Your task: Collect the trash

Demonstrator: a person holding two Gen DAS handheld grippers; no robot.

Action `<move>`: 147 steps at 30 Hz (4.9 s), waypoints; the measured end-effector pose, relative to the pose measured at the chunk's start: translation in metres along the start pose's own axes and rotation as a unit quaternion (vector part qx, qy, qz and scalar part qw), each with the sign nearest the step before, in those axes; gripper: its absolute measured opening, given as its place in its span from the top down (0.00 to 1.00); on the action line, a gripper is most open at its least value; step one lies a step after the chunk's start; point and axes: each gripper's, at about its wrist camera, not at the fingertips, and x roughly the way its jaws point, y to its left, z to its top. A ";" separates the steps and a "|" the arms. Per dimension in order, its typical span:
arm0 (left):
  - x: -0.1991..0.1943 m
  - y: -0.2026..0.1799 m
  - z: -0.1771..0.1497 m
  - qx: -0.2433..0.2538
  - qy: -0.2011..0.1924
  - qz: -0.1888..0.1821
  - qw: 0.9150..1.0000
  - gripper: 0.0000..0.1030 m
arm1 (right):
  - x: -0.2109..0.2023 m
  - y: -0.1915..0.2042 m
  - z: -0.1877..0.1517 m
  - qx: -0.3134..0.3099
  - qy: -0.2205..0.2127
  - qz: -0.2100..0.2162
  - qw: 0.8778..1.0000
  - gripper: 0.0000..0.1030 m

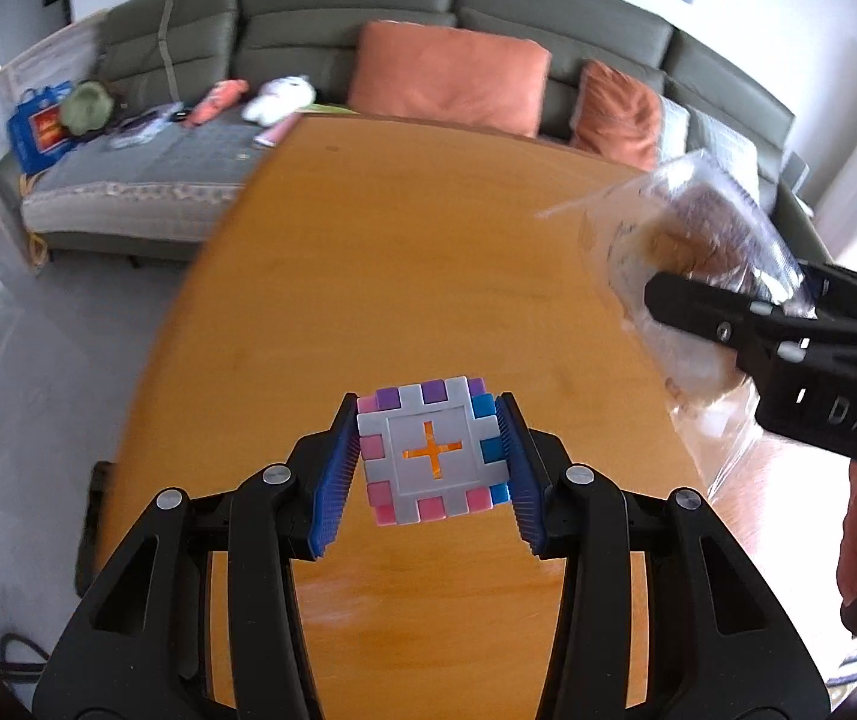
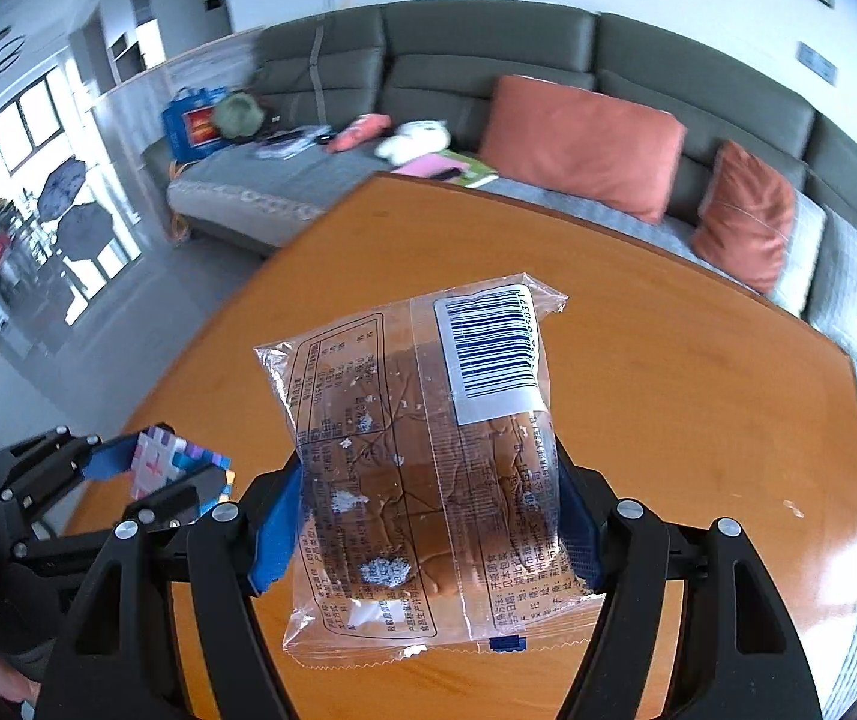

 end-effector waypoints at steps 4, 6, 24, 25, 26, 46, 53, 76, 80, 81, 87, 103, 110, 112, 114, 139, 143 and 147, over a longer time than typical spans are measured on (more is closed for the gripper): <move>-0.017 0.051 -0.009 -0.027 -0.007 0.017 0.999 0.57 | 0.010 0.055 0.010 -0.020 0.005 0.023 1.000 0.30; -0.025 0.075 -0.015 -0.041 -0.010 0.026 0.999 0.57 | 0.016 0.088 0.015 -0.036 0.009 0.036 0.999 0.30; -0.096 0.306 -0.117 -0.227 -0.013 0.137 0.964 0.57 | 0.066 0.344 0.035 -0.165 0.052 0.158 0.972 0.30; -0.099 0.317 -0.124 -0.235 -0.010 0.144 0.961 0.57 | 0.069 0.354 0.035 -0.168 0.056 0.164 0.970 0.30; -0.102 0.326 -0.129 -0.243 -0.008 0.150 0.958 0.57 | 0.072 0.366 0.035 -0.172 0.062 0.171 0.968 0.30; -0.110 0.440 -0.175 -0.345 0.038 0.238 0.907 0.06 | 0.116 0.507 0.047 -0.214 0.131 0.230 0.940 0.20; -0.112 0.442 -0.183 -0.351 0.041 0.242 0.904 0.06 | 0.114 0.501 0.045 -0.217 0.128 0.227 0.941 0.20; -0.115 0.330 -0.119 -0.247 -0.002 0.192 0.950 0.06 | 0.020 0.343 0.037 -0.133 0.046 0.170 0.975 0.20; -0.106 0.287 -0.102 -0.209 -0.007 0.167 0.963 0.06 | 0.005 0.293 0.029 -0.099 0.035 0.150 0.983 0.20; -0.104 0.277 -0.099 -0.201 -0.007 0.162 0.966 0.06 | 0.002 0.281 0.025 -0.091 0.033 0.146 0.985 0.20; -0.087 0.206 -0.075 -0.142 -0.005 0.121 0.982 0.06 | -0.016 0.203 0.003 -0.044 0.022 0.101 0.994 0.20; -0.039 0.017 -0.070 0.037 0.018 0.023 0.999 0.06 | -0.064 0.013 -0.097 0.115 -0.007 0.001 0.993 0.20; -0.017 -0.032 -0.083 0.066 0.021 0.003 0.998 0.06 | -0.076 -0.042 -0.158 0.162 -0.009 -0.042 0.986 0.20; -0.012 -0.042 -0.087 0.073 0.019 0.001 0.997 0.06 | -0.074 -0.053 -0.173 0.175 -0.007 -0.048 0.983 0.20; -0.008 -0.055 -0.092 0.081 0.016 0.001 0.997 0.06 | -0.073 -0.060 -0.188 0.190 -0.005 -0.051 0.980 0.20; 0.032 -0.072 -0.119 0.063 0.002 0.004 0.998 0.06 | -0.031 -0.092 -0.245 0.192 -0.004 -0.161 0.968 0.03; 0.038 -0.079 -0.117 0.077 0.008 0.019 0.997 0.06 | -0.029 -0.094 -0.242 0.193 -0.004 -0.162 0.968 0.03; 0.038 -0.079 -0.116 0.075 0.008 0.021 0.997 0.06 | -0.030 -0.095 -0.242 0.194 -0.003 -0.163 0.967 0.03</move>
